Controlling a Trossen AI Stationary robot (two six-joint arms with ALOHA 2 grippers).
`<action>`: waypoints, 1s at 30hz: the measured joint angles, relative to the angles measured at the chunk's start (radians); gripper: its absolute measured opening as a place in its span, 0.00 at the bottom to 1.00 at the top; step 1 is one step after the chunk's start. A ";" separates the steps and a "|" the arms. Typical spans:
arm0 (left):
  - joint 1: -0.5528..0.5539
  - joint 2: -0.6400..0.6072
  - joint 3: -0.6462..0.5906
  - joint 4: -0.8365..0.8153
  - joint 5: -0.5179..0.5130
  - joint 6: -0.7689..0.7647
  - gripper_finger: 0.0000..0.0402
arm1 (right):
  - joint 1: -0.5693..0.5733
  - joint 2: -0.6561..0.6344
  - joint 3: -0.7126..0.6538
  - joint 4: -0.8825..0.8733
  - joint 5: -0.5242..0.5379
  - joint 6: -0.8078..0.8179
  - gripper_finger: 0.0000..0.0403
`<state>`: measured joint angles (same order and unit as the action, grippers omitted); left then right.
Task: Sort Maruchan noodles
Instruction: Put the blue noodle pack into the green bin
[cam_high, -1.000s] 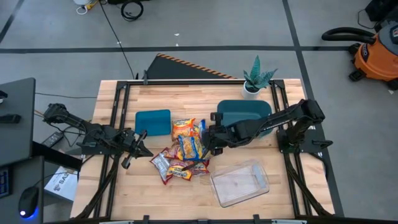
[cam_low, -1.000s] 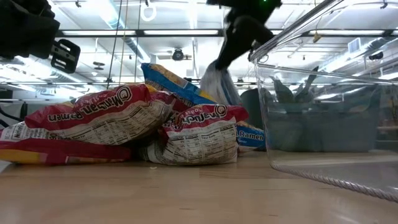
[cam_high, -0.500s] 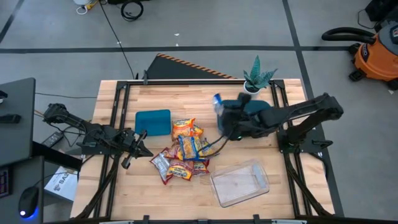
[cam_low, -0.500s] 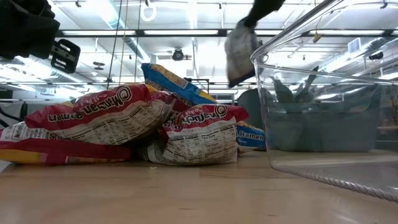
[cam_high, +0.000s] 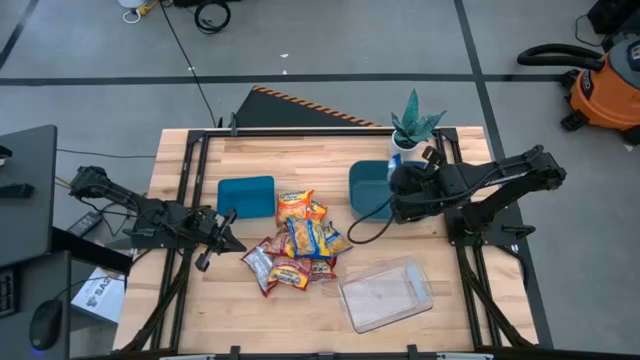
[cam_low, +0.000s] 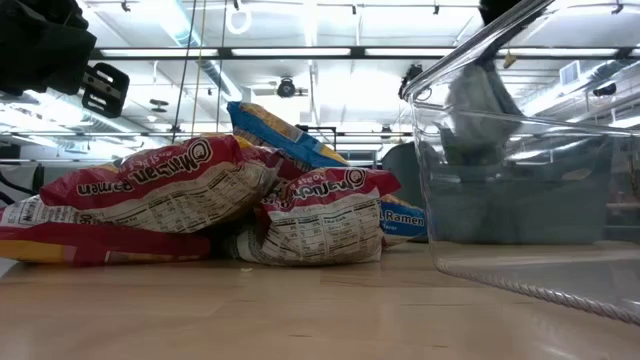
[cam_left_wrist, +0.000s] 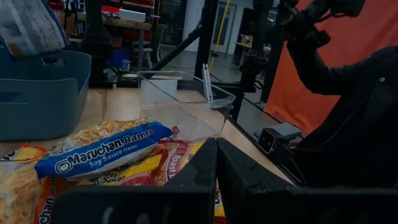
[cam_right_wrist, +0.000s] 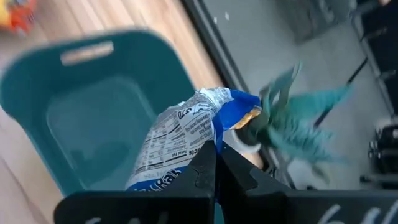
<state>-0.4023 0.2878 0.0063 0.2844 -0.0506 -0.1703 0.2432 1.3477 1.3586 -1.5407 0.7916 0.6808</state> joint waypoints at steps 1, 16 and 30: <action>0.000 0.000 0.000 0.000 0.000 0.000 0.03 | 0.000 -0.005 -0.021 -0.004 -0.014 0.009 0.02; 0.000 0.000 0.000 0.000 0.000 0.000 0.03 | -0.063 -0.012 -0.255 -0.015 -0.106 0.077 0.02; 0.000 0.000 0.000 0.000 0.000 0.000 0.03 | -0.077 -0.010 -0.316 0.548 -0.261 -0.274 0.31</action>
<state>-0.4026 0.2878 0.0067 0.2840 -0.0507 -0.1703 0.1658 1.3376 1.0424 -0.9931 0.5309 0.4072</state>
